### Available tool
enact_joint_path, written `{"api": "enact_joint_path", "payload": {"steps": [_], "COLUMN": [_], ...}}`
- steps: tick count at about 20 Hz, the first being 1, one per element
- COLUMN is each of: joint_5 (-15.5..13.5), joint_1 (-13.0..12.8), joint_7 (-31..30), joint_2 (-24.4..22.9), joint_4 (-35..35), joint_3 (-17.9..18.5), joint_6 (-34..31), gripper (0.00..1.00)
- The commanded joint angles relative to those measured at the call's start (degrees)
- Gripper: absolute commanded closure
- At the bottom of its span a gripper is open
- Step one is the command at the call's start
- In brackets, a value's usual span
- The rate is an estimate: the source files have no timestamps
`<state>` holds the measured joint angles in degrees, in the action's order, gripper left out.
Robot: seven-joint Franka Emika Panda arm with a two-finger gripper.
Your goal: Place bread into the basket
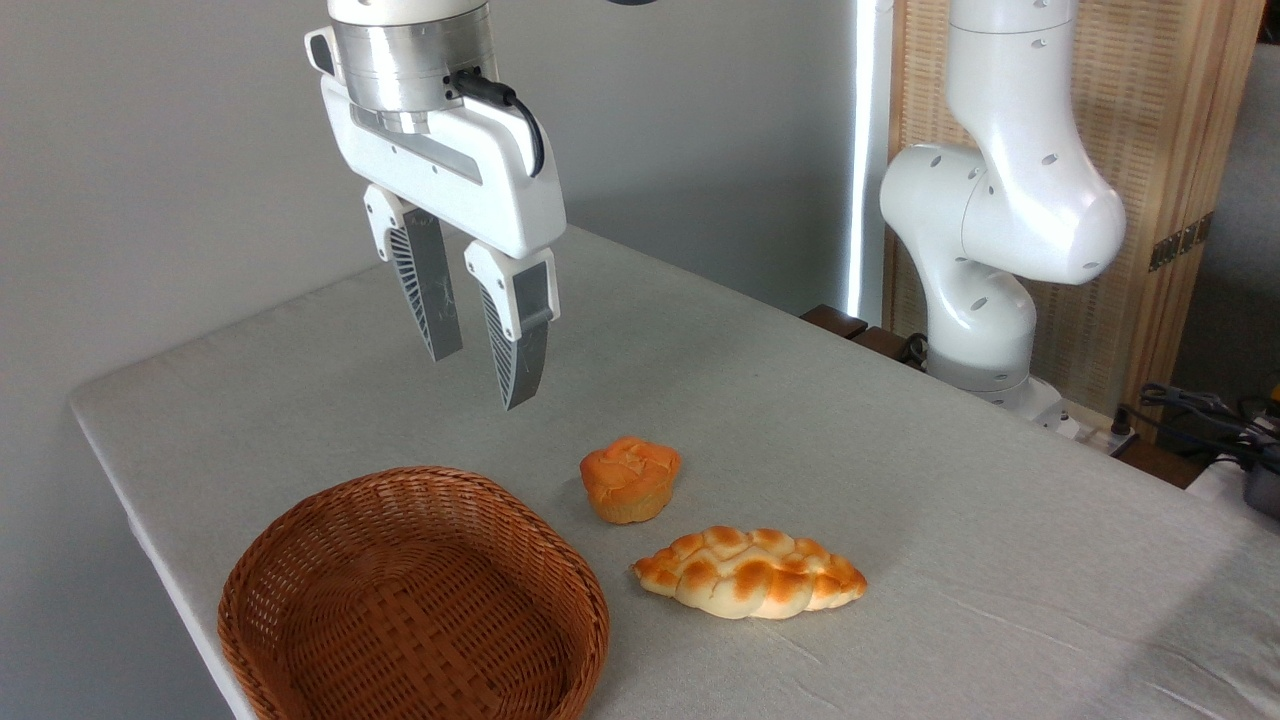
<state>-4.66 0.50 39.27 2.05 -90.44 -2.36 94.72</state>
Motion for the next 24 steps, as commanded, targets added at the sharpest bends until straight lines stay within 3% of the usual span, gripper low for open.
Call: {"api": "enact_joint_path", "payload": {"steps": [1,10,15,19,24], "joint_5": [-0.9,-0.9,-0.8,-0.7,-0.6], "joint_1": [0.3,0.3,-0.8,-3.1,-3.4], "joint_7": [-0.4,-0.3,0.2,5.2,12.7], "joint_2": [-1.6,-2.3,-10.1,-15.8,-16.6], "joint_4": [-1.7,-2.8,-16.5,-27.9,-34.2], "joint_3": [-0.8,-0.8,-1.2,-1.2,-1.1], "joint_6": [-1.4,-1.0,7.1,12.2,17.4], "gripper": [0.00,0.00,0.00,0.00,0.00]}}
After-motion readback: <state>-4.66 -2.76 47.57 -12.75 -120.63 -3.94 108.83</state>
